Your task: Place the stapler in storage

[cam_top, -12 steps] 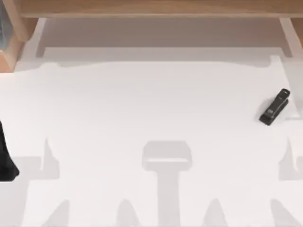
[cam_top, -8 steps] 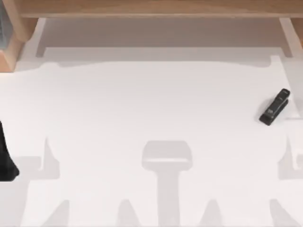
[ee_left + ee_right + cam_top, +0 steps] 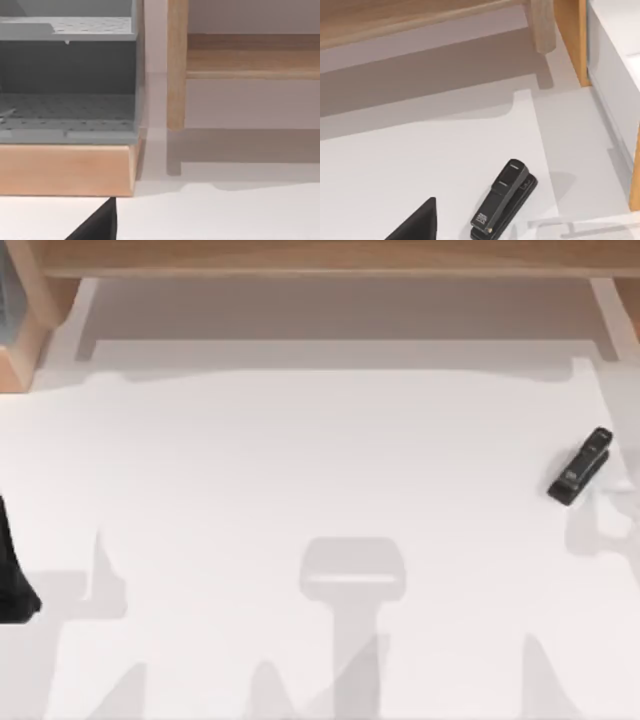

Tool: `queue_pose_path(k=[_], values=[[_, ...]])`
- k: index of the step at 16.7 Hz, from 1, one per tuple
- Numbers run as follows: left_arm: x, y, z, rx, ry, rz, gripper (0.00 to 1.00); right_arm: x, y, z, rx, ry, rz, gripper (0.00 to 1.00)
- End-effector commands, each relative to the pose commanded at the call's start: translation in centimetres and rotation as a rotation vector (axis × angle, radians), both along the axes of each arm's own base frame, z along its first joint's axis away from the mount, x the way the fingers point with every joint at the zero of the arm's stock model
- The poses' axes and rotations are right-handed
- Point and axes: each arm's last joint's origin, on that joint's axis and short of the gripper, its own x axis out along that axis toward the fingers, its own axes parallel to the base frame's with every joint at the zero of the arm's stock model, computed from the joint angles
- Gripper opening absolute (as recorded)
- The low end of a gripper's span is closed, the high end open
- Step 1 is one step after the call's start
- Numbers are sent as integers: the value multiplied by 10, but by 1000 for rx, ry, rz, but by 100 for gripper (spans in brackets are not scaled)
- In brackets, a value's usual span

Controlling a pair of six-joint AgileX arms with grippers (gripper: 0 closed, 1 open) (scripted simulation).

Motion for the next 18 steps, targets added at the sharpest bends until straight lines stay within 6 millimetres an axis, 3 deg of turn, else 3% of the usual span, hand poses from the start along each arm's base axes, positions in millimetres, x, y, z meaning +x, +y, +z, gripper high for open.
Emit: queue_pose_path(k=[3,6,9,12,15,18], values=[[0,0,0,0,0,0,100,52,6,24,90,258,-44,100],[0,0,0,0,0,0,100,119,14,23,161,534,-117,100],[0,0,0,0,0,0,100,183,25,-1,206,784,-210,100],[0,0,0,0,0,0,100,233,35,-33,233,970,-305,100],[0,0,0,0,0,0,100,266,44,-60,250,1087,-382,100],[0,0,0,0,0,0,100,286,50,-79,260,1150,-432,100]])
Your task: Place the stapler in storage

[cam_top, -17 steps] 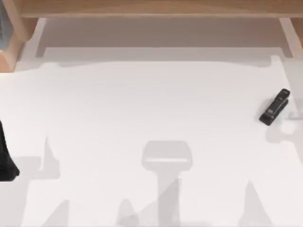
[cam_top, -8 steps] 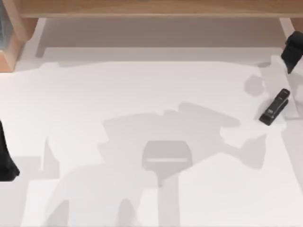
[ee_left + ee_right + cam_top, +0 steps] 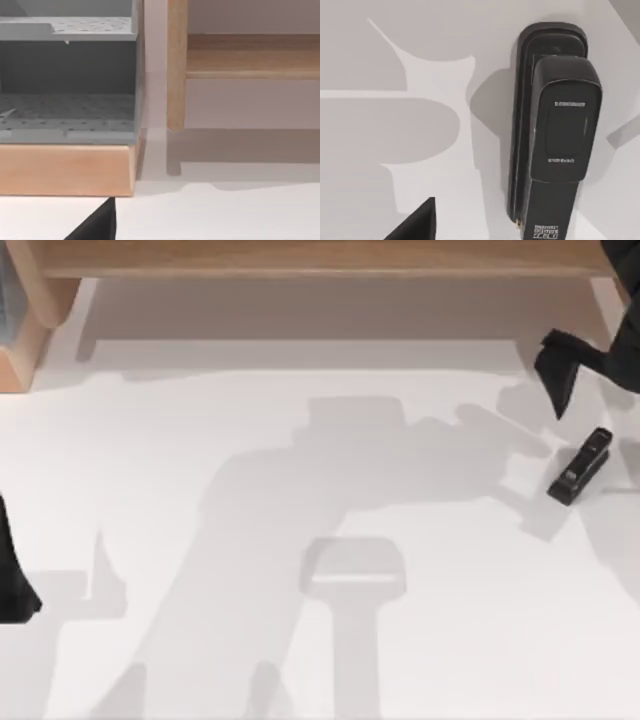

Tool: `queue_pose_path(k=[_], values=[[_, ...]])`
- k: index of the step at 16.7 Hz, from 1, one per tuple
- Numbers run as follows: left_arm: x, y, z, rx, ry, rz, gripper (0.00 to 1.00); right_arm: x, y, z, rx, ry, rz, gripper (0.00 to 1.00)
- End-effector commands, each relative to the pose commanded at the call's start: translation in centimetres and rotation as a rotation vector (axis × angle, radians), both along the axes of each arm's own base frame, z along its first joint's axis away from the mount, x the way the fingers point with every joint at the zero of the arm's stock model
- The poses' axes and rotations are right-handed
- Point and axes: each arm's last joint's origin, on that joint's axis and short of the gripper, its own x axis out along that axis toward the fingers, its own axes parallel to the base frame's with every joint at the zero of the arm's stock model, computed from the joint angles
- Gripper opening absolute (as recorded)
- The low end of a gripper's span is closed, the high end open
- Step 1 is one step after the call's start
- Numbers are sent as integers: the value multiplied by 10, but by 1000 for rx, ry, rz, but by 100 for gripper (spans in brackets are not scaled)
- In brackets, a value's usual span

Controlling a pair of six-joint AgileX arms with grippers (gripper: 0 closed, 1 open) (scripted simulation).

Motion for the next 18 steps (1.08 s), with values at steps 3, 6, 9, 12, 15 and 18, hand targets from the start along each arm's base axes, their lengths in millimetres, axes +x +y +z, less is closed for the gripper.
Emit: queue_pose_path(k=[3,6,9,12,15,18], values=[[0,0,0,0,0,0,100,6,2,-6,-1,17,-12,100],[0,0,0,0,0,0,100,6,2,-6,-1,17,-12,100],[0,0,0,0,0,0,100,6,0,-12,-1,19,-12,100],[0,0,0,0,0,0,100,7,1,-36,0,13,-12,100],[0,0,0,0,0,0,100,6,2,-55,-1,17,-12,100],[0,0,0,0,0,0,100,6,2,-56,-1,17,-12,100]])
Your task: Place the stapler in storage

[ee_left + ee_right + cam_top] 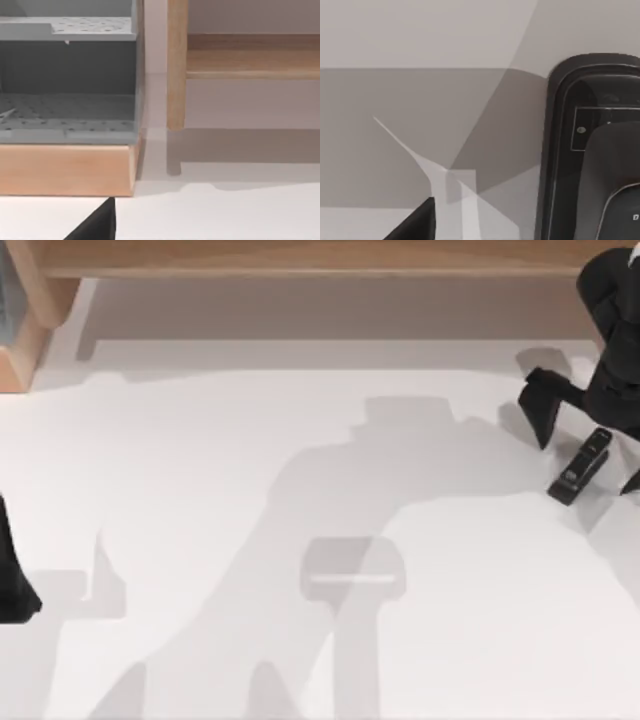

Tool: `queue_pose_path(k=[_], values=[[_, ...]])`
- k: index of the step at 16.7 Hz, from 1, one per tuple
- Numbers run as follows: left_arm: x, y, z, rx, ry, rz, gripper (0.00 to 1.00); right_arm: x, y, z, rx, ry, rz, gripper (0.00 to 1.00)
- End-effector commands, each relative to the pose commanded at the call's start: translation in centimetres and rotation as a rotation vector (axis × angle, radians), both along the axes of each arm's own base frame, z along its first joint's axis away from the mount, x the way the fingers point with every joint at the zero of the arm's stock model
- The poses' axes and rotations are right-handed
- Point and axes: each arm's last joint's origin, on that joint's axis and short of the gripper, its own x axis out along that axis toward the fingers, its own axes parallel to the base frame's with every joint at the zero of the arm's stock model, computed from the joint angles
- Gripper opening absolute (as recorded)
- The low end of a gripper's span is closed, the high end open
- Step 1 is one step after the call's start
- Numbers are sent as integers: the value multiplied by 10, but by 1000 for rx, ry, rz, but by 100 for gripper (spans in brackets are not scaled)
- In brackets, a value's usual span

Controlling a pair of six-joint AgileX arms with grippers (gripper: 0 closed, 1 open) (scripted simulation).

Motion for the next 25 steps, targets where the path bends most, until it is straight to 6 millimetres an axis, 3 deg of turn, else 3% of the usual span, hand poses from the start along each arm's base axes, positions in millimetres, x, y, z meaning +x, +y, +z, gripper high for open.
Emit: queue_pose_path(k=[13,22,25], values=[[0,0,0,0,0,0,100,0,0,0,0,0,0,2],[0,0,0,0,0,0,100,0,-1,1,0,-2,-3,0],[0,0,0,0,0,0,100,1,-1,10,0,-1,-4,0]])
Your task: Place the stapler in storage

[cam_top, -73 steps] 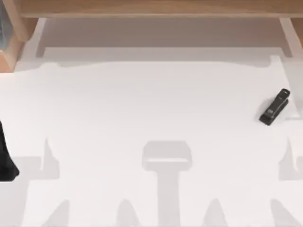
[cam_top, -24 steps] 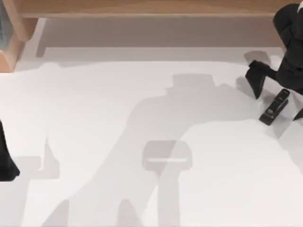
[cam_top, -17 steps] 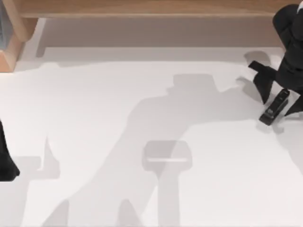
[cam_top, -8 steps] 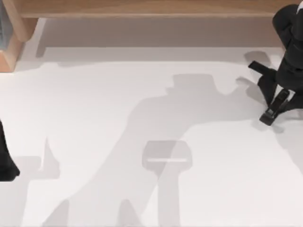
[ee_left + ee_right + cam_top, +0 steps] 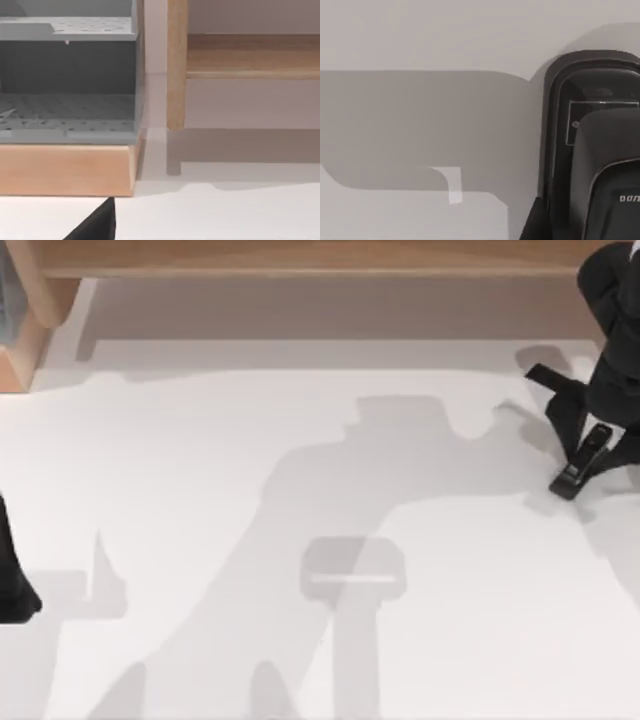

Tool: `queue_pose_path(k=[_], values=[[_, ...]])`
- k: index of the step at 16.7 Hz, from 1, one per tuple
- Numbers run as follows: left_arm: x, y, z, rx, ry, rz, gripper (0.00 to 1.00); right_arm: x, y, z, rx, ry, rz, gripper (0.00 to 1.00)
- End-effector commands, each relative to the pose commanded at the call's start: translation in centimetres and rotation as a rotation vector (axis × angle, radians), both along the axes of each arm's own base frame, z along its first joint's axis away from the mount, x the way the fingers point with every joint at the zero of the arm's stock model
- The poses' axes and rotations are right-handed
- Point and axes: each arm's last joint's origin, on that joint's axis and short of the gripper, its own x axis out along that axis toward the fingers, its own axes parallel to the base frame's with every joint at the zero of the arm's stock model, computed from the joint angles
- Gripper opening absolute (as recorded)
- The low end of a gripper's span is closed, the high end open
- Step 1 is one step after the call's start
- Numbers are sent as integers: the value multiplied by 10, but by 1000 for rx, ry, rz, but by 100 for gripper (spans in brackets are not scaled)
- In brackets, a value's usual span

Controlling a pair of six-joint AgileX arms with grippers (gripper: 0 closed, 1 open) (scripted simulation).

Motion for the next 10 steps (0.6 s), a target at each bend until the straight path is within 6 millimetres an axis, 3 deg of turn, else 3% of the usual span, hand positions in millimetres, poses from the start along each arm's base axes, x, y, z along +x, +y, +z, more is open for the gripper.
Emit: queue_pose_path(k=[5,10], values=[[0,0,0,0,0,0,100,0,0,21,0,-1,0,0],[0,0,0,0,0,0,100,-1,-1,23,4,-6,1,0]])
